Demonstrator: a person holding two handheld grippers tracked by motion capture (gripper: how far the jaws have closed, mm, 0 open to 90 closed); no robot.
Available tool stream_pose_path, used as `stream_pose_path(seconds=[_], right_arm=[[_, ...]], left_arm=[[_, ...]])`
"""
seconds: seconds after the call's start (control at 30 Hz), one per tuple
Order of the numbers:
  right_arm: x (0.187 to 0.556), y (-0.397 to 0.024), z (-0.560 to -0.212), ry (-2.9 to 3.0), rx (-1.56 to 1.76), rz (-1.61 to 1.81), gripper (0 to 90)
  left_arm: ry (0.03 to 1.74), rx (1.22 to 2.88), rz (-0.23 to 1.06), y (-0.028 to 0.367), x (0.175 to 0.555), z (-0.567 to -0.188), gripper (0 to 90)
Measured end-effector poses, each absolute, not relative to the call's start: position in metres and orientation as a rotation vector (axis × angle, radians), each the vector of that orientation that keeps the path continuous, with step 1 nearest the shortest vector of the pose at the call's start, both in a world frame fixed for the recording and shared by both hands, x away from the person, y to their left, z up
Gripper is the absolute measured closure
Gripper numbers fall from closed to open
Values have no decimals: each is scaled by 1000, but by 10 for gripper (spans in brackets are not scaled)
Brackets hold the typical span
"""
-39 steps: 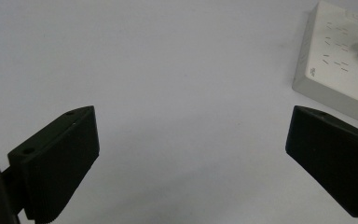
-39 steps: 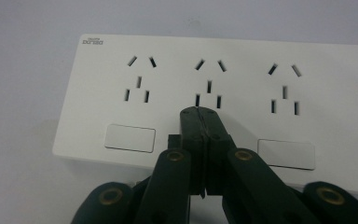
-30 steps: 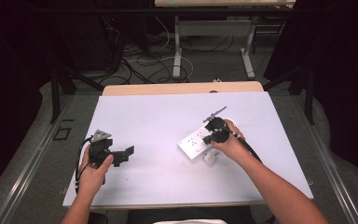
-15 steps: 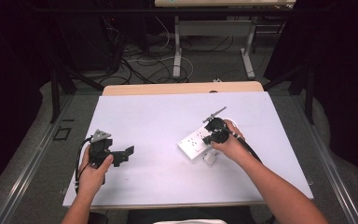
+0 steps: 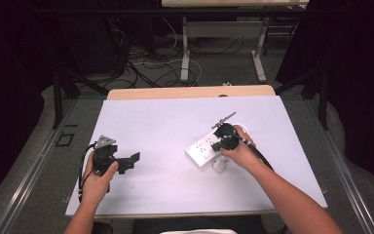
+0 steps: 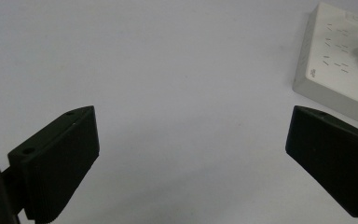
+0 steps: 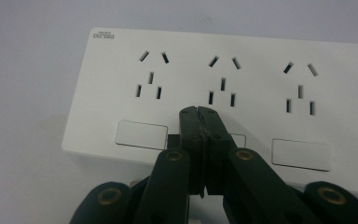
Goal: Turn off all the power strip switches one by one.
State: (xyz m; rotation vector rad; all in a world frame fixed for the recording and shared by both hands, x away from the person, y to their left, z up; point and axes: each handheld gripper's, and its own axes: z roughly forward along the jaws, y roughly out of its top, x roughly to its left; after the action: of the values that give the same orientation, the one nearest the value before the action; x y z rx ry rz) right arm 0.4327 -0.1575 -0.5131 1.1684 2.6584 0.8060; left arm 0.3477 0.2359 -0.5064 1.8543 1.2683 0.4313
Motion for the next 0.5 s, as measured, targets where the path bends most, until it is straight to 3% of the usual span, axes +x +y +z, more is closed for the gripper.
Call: stream_pose_path(seconds=[0.5], right_arm=[[433, -156, -518, 2648, 1150, 838, 900]], left_arm=[[1275, 1849, 425, 235, 347, -507, 28]])
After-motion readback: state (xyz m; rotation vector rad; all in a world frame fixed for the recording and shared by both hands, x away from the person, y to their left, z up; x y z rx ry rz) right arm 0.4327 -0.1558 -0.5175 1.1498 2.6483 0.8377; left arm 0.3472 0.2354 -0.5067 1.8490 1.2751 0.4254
